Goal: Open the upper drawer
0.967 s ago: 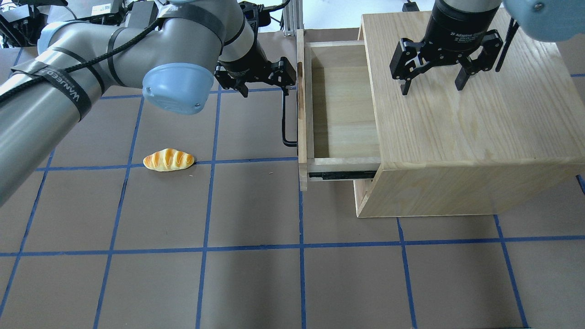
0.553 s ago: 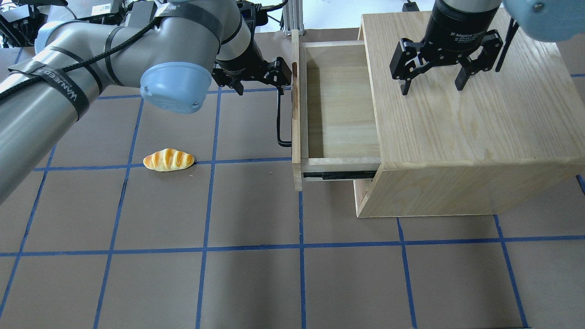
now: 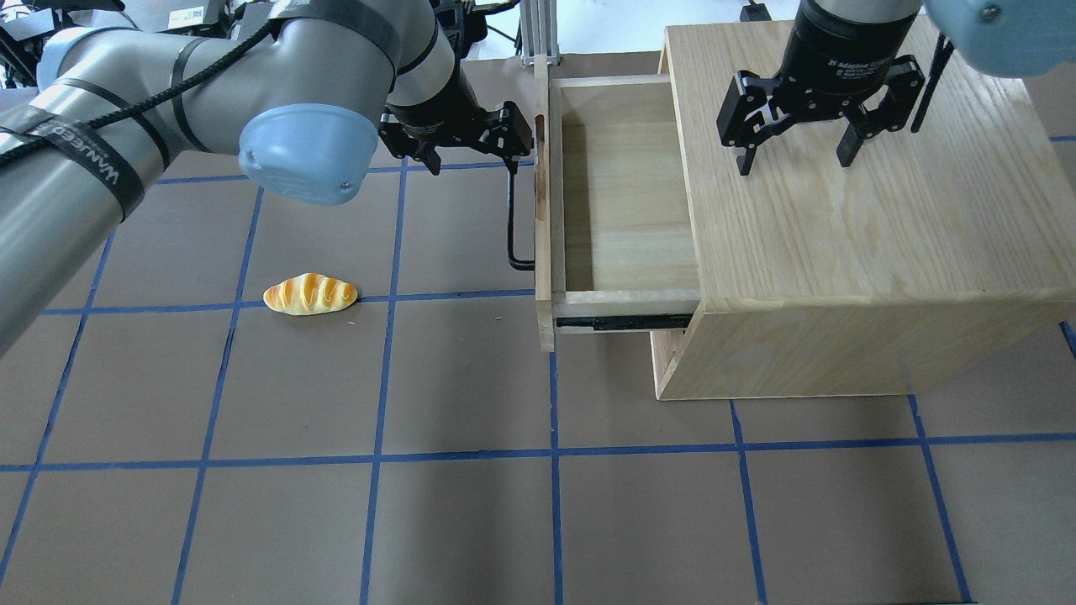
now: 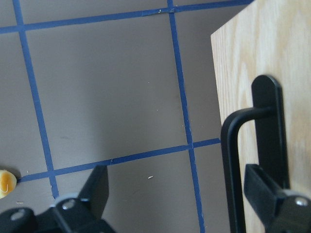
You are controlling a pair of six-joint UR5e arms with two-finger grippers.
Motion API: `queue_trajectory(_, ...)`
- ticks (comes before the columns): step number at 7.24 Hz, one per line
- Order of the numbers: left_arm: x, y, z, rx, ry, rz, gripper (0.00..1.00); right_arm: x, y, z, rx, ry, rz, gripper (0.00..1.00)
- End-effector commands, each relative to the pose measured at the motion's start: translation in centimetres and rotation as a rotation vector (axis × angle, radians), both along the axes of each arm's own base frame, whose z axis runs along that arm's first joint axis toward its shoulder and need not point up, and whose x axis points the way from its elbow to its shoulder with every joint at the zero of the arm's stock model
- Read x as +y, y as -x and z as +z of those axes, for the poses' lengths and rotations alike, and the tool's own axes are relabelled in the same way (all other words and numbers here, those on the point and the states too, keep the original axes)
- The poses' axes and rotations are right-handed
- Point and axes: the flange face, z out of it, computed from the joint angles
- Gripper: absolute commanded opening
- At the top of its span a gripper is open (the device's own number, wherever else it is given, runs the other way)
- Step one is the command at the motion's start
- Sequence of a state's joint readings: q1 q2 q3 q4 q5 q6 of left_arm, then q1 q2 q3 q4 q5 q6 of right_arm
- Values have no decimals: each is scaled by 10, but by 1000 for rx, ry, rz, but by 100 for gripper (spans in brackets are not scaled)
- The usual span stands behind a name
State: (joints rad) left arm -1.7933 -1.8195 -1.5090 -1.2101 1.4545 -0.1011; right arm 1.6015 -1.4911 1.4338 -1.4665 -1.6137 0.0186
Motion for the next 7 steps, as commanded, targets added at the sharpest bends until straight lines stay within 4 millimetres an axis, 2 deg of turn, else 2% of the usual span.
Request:
queue_trajectory(1,6,-17,51,-30,-19,27,100,0,0,0,0,1,-1,100)
queue_trajectory(3,1,-72,71,-38,-18,110,100,0,0,0,0,1,0,100)
queue_trajectory(4,6,-96,85,-45,-18,151,100,0,0,0,0,1,-1,100)
queue_trajectory(5,6,-129,93,-80,-12,192,100,0,0,0,0,-1,0,100)
queue_trajectory(7,19,-168,96,-170,-46,129,100,0,1,0,0,1,-1,100)
